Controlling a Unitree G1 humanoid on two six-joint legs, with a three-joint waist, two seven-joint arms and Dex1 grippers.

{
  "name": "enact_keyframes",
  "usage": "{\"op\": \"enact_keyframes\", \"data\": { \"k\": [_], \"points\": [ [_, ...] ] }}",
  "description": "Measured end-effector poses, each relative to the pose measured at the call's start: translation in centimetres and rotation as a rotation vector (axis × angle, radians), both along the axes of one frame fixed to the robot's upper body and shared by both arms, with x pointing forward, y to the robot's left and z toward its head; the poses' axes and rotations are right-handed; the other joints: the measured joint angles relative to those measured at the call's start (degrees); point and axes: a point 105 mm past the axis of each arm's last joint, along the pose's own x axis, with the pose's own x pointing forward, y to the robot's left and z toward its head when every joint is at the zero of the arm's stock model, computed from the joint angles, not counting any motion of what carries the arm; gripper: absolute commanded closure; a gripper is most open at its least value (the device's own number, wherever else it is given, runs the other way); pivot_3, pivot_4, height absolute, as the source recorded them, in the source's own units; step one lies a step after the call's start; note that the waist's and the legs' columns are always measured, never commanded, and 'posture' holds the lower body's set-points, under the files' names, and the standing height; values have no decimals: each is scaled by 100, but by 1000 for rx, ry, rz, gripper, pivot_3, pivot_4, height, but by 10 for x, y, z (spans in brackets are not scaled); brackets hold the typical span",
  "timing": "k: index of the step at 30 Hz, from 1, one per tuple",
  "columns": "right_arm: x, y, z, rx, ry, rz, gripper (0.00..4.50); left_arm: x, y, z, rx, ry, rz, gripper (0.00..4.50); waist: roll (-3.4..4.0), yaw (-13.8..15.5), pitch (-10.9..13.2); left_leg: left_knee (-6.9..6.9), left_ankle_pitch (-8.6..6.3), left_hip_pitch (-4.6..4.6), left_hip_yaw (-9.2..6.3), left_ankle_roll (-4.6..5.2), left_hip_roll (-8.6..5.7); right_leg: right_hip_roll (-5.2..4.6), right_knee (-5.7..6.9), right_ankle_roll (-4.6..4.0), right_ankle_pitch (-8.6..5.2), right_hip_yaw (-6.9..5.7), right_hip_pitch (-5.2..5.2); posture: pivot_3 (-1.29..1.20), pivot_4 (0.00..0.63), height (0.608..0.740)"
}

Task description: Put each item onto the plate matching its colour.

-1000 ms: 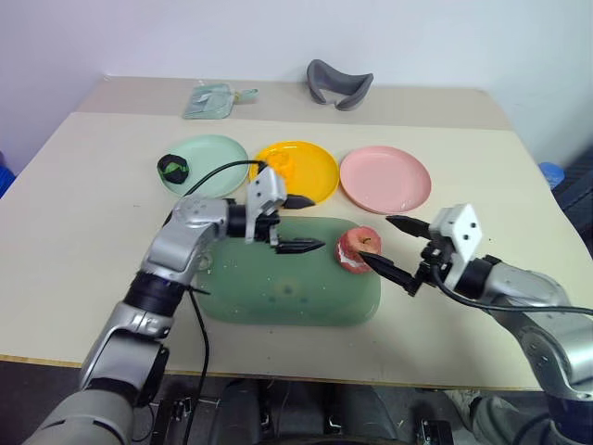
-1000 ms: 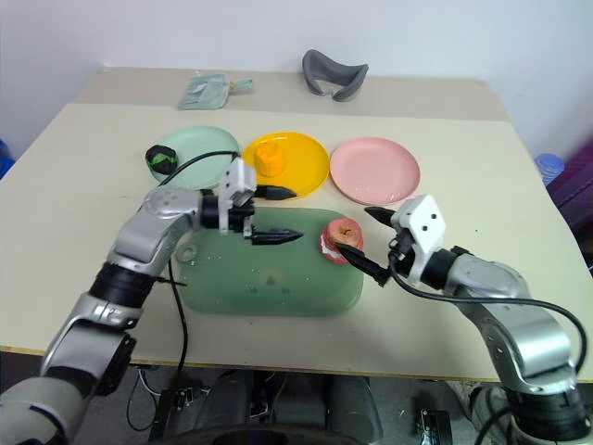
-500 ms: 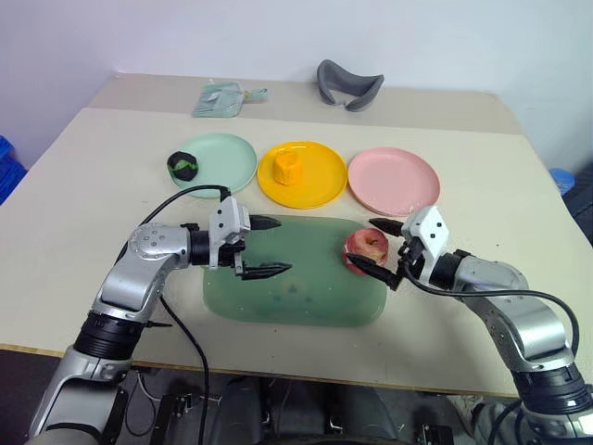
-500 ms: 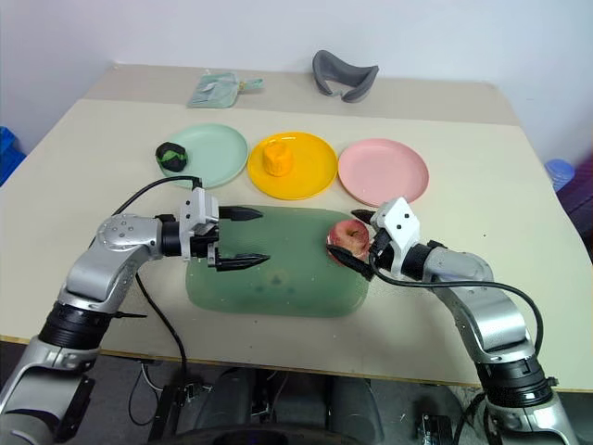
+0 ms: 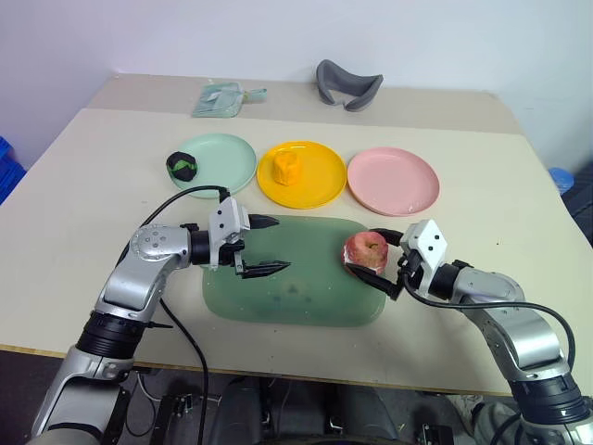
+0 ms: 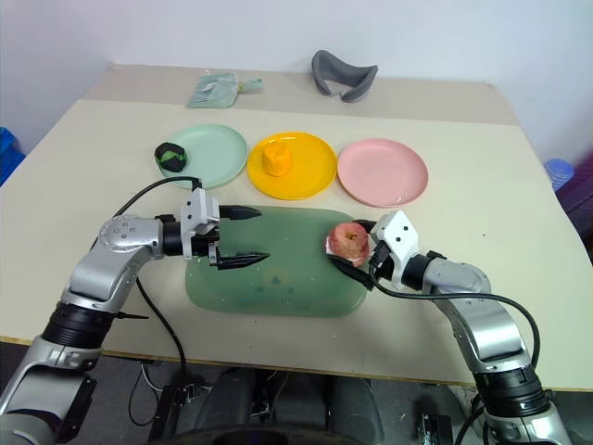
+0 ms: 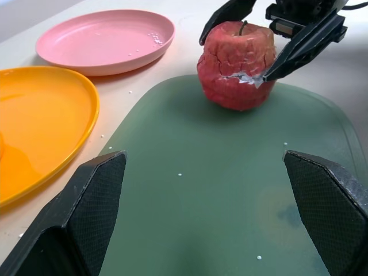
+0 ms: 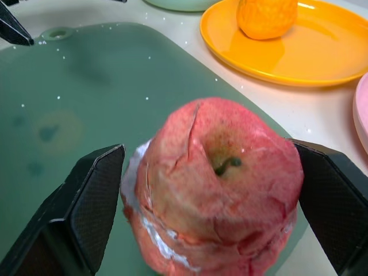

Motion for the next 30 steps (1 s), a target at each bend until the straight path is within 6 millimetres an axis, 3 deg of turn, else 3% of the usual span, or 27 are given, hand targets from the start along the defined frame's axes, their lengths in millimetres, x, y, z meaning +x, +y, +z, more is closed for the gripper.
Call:
{"op": "enact_keyframes", "data": {
  "k": [5, 8, 10, 11, 18, 22, 30],
  "points": [
    [2, 0, -1, 6, -1, 0, 0, 0, 0, 0, 6, -11, 1, 39, 0, 0, 0, 0, 0, 0, 0, 0, 0, 0, 0, 0, 0, 0, 0, 0, 150, 740],
    [5, 2, 0, 26, -2, -2, 820, 1, 0, 0, 10, -18, 5, 0, 0, -1, 0, 0, 0, 0, 0, 0, 0, 0, 0, 0, 0, 0, 0, 0, 150, 740],
    [7, 2, 1, 28, -1, -3, 1748, 0, 0, -1, 9, -16, 8, 0, 0, -2, 0, 0, 0, 0, 0, 0, 0, 0, 0, 0, 0, 0, 0, 0, 150, 740],
    [7, 2, 1, 30, -2, -2, 1925, 0, 1, -2, 9, -14, 11, 0, 0, -2, 0, 0, 0, 0, 0, 0, 0, 0, 0, 0, 0, 0, 0, 0, 150, 740],
    [15, 4, 5, 46, -3, -2, 1930, -5, 8, -7, 1, 7, 51, 0, 1, -10, 0, 0, 0, 0, 0, 0, 0, 0, 0, 0, 0, 1, -1, 0, 150, 740],
    [29, 10, 23, 82, -43, 23, 1930, -9, 12, -5, -11, 7, 75, 0, 3, -33, 2, -2, 0, 0, 1, 0, 1, 0, 2, 0, 0, 1, -3, 0, 150, 740],
    [106, 3, 56, 160, -74, -124, 1930, -16, 22, -2, -28, 1, 145, 0, 9, -124, 5, -2, 0, 0, 7, 0, 1, -2, 4, 0, 0, 2, -4, 0, 150, 740]
  ]
}}
